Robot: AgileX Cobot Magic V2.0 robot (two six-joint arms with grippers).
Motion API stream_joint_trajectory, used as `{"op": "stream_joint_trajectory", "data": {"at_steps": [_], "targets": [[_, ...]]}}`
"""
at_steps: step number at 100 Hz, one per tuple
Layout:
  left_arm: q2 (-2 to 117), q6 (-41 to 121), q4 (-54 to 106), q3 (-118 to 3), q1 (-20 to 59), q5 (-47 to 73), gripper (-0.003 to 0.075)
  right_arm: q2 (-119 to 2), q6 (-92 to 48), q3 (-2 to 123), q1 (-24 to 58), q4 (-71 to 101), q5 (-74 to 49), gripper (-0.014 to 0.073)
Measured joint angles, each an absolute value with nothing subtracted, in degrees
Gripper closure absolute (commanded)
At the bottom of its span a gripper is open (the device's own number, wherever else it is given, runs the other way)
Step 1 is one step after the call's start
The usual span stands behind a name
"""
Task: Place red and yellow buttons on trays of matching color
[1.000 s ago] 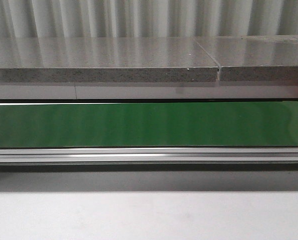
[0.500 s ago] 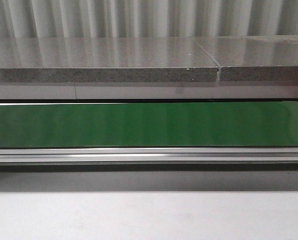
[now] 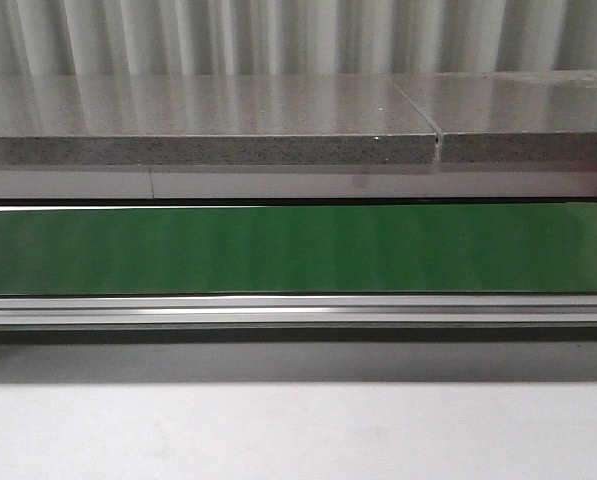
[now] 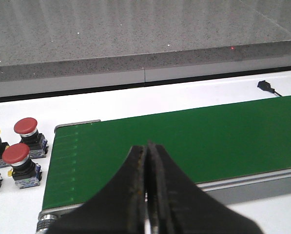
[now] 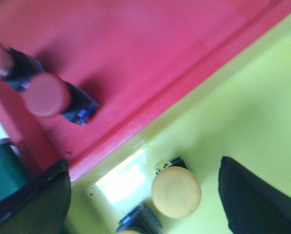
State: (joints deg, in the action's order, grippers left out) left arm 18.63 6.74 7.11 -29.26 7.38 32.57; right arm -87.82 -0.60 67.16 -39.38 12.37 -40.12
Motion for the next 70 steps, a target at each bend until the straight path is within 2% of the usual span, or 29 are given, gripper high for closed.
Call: {"op": "stream_joint_trajectory", "data": {"at_steps": [17, 50, 70], "targets": [[18.63, 6.74, 7.11, -29.26, 7.38, 32.57, 0.074, -79.51, -0.83, 67.16, -33.27, 12.37, -40.12, -0.0022], [18.63, 6.74, 7.11, -29.26, 7.38, 32.57, 0.074, -66.68, -3.22, 62.76, -13.46, 12.96, -38.3, -0.0022], [18.63, 6.74, 7.11, -29.26, 7.38, 32.57, 0.074, -57.22, -5.22, 54.98, -9.25, 12.96, -36.58, -0.0021]]}}
